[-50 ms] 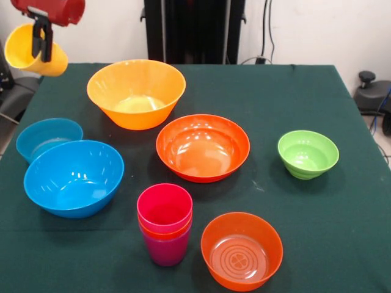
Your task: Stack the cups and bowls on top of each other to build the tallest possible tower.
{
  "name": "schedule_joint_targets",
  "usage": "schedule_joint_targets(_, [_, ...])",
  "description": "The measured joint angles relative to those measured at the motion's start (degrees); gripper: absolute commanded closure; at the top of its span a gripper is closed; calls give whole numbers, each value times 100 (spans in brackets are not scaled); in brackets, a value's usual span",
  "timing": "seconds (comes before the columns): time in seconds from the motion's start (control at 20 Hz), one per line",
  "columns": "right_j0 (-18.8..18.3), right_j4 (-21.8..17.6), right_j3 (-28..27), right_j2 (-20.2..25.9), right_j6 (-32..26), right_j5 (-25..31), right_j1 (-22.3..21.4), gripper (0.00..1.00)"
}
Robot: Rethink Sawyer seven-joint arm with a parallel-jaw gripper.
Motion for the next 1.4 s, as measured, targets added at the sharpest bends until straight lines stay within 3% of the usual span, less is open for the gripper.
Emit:
schedule_joint_targets(0.45, [53,-3,-237,214,0,1,-252,100])
schedule_joint_targets(1.4, [324,-11,-578,866,0,-205,-262,100])
